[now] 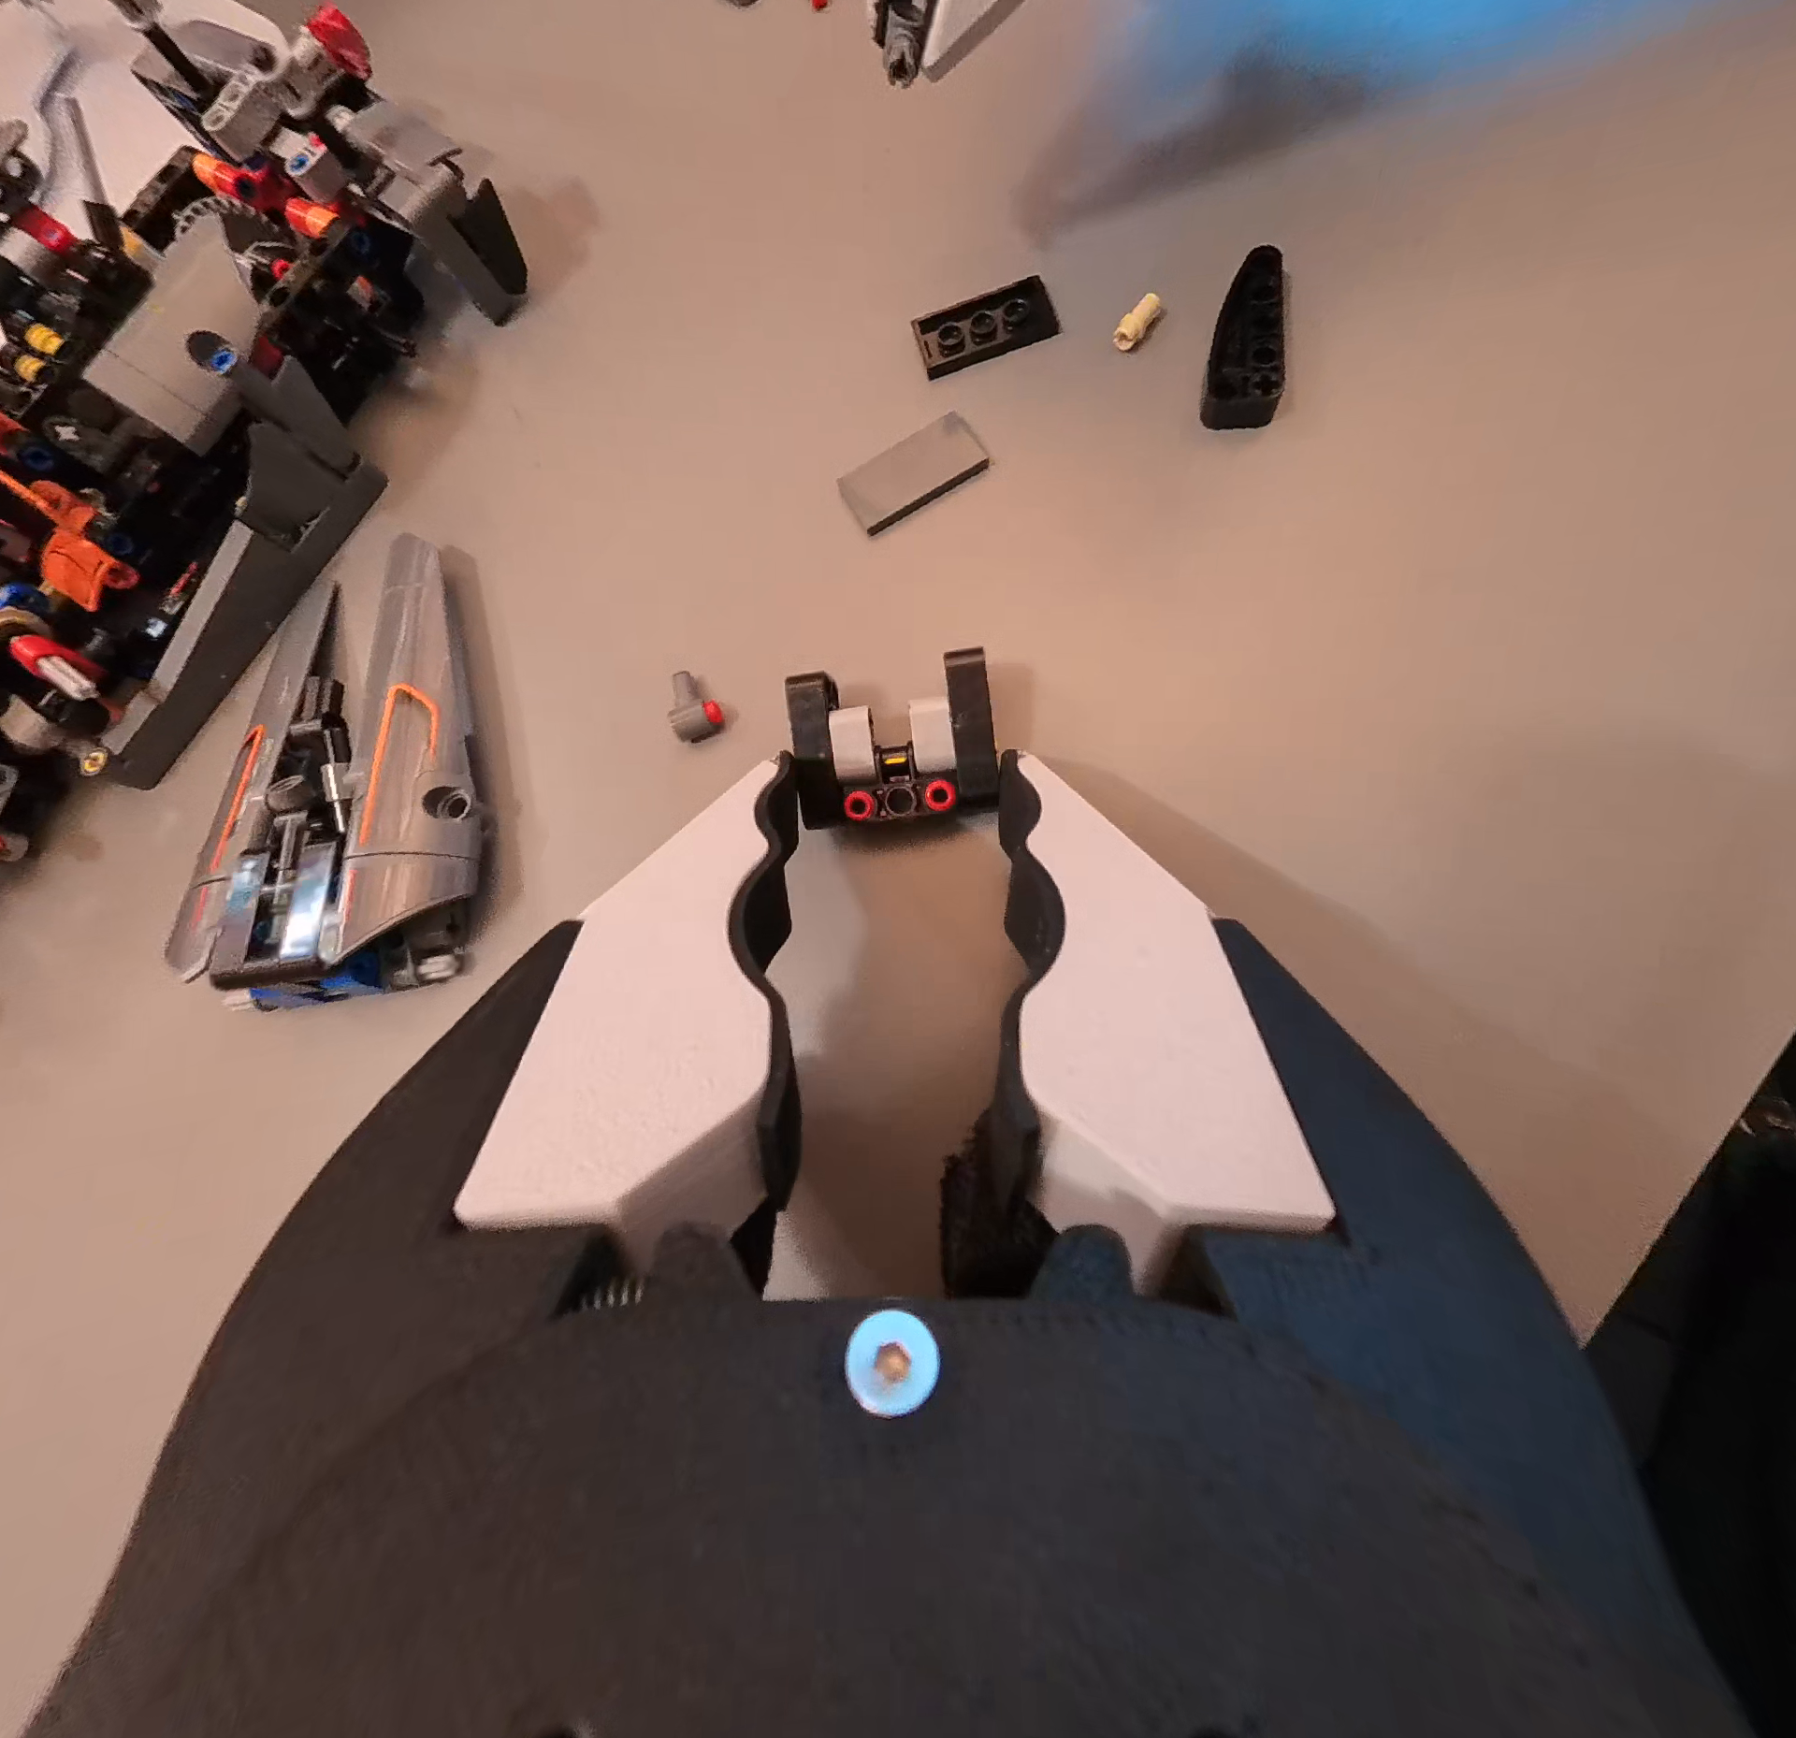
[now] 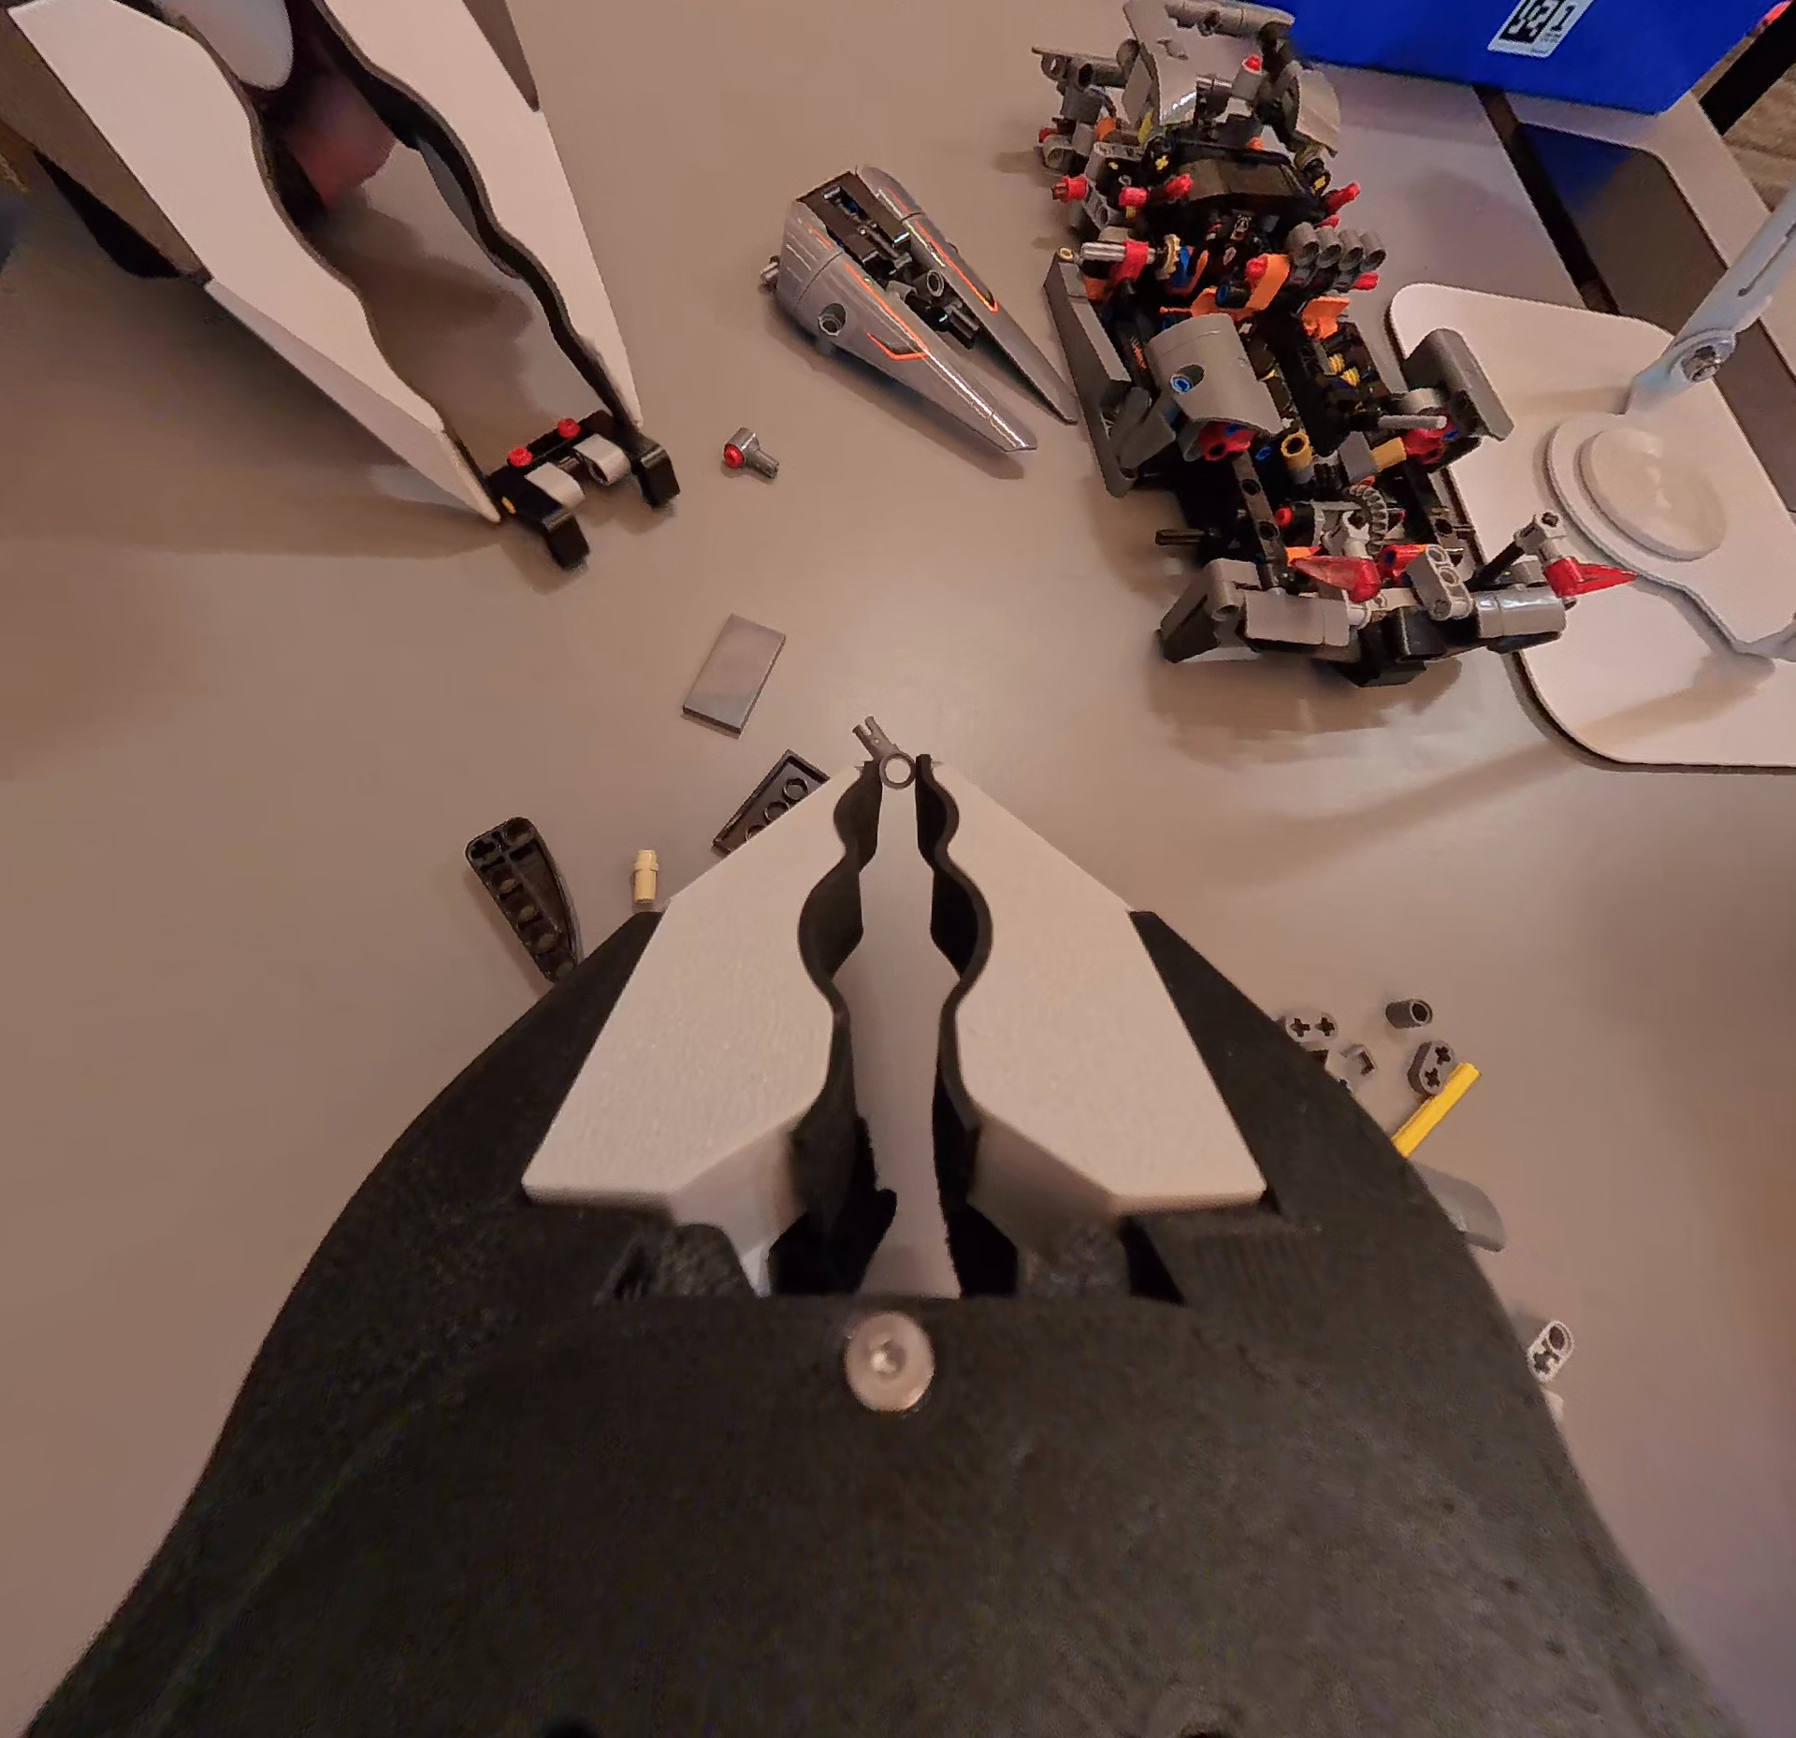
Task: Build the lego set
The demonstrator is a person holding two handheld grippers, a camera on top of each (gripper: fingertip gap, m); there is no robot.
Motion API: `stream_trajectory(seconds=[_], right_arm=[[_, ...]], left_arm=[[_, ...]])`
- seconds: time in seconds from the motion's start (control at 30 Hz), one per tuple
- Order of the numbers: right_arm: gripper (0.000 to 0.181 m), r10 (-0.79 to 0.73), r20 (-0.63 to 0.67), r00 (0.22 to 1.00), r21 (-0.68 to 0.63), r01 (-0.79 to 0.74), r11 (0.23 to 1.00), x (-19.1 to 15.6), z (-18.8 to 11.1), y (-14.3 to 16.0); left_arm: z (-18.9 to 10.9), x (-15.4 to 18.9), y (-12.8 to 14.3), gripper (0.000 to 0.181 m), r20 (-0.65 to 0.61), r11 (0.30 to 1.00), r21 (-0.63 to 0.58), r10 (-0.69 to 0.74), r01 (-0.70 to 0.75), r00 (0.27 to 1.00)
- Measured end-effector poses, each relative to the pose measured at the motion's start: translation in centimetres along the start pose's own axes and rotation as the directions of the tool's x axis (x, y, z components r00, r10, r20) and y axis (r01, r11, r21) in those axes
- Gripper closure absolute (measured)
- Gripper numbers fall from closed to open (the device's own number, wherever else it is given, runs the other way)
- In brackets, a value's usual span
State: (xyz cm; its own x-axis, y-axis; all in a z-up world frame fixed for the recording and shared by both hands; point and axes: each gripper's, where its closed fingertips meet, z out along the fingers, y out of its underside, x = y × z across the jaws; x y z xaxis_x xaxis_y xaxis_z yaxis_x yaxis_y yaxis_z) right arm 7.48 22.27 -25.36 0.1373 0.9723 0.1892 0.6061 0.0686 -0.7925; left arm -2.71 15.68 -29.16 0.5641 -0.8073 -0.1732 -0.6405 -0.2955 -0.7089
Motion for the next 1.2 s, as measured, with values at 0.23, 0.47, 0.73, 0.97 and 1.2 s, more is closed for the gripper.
stream_trajectory(seconds=[0.23, 0.47, 0.73, 0.97, 1.2], right_arm=[[0.176, -0.003, -0.002, 1.0, 0.001, 0.003, 1.0, 0.0, -0.1, -0.1], [0.176, -0.001, -0.002, 1.0, 0.0, 0.001, 1.0, 0.1, -0.1, 0.0], [0.176, 0.002, -0.001, 1.0, -0.004, -0.002, 1.0, 0.1, 0.0, 0.1], [0.176, -0.003, 0.009, 1.0, -0.051, 0.003, 0.999, -0.2, 0.6, 1.0], [0.176, -0.011, 0.013, 1.0, -0.113, 0.013, 0.994, -0.3, 1.2, 2.2]], left_arm=[[-1.0, -1.9, -0.6, 0.142, 0.019, 0.997, 0.043, -0.057, 0.056, 0.998], [-1.8, -3.6, -1.1, 0.142, 0.014, 0.987, 0.09, -0.132, 0.13, 0.991], [-2.4, -5.3, -1.4, 0.142, -0.042, 0.952, 0.155, -0.259, 0.263, 0.965], [-2.3, -6.5, -0.9, 0.142, -0.015, 0.95, 0.155, -0.272, 0.271, 0.962], [-2.5, -7.2, -1.1, 0.142, -0.048, 0.925, 0.186, -0.328, 0.331, 0.944]])
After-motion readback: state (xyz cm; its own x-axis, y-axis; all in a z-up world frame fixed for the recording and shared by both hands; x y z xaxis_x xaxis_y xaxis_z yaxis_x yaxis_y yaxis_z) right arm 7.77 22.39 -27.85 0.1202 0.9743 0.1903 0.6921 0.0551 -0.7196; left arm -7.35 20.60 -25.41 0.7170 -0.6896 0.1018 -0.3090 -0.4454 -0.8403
